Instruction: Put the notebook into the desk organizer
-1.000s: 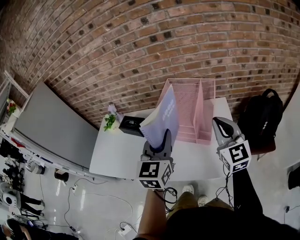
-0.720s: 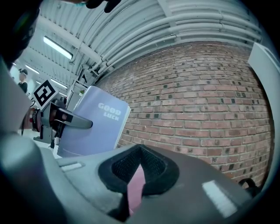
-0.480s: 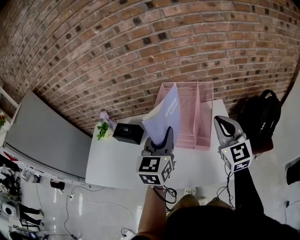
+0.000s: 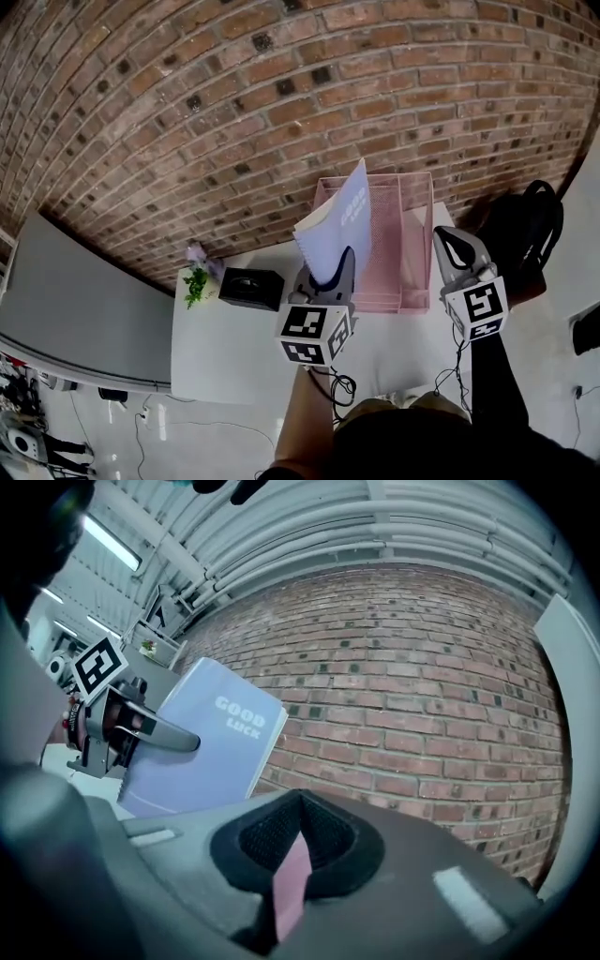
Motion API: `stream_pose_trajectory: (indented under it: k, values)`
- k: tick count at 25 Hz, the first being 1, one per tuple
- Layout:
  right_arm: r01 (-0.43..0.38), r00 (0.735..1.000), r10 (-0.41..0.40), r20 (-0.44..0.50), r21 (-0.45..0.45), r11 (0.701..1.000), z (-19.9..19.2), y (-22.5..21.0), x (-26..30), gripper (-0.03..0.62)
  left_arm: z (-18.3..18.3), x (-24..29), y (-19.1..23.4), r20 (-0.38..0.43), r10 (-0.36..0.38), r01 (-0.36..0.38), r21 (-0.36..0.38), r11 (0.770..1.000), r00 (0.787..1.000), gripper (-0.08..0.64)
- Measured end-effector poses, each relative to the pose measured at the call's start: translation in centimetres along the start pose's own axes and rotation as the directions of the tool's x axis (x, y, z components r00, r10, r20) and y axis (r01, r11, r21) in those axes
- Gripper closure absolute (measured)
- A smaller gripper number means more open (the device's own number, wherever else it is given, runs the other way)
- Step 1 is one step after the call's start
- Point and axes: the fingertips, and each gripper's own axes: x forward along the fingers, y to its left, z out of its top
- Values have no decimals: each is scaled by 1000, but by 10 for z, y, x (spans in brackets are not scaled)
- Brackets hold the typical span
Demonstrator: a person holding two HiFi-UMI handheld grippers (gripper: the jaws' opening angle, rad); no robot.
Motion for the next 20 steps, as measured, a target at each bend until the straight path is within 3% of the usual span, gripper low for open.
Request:
stream_pose_trajectory:
  k: [5, 9, 14, 17, 18, 20]
  values:
    - [39, 999, -39, -14, -22, 999, 0, 1, 15, 592, -3, 18, 4, -25, -103, 103, -2, 995, 994, 522]
    - [83, 996, -85, -27, -60, 995, 3, 1, 18, 592, -1, 29, 1, -16, -211, 210, -63, 976, 977, 522]
    - [110, 991, -115, -70, -66, 992, -14, -2, 15, 592, -12, 43, 3, -47, -340, 322, -221, 920, 939, 522]
    - [118, 989, -123, -82, -68, 991, -20, -6, 16, 592, -19, 56, 11, -67, -384, 344, -323, 882, 921, 522]
    - [117, 989, -122, -85, -70, 991, -22, -7, 17, 592, -21, 61, 17, -85, -373, 328, -329, 886, 924, 521]
    - [111, 989, -118, -93, -71, 991, -26, -9, 20, 592, -24, 70, 34, -147, -308, 255, -298, 920, 940, 517]
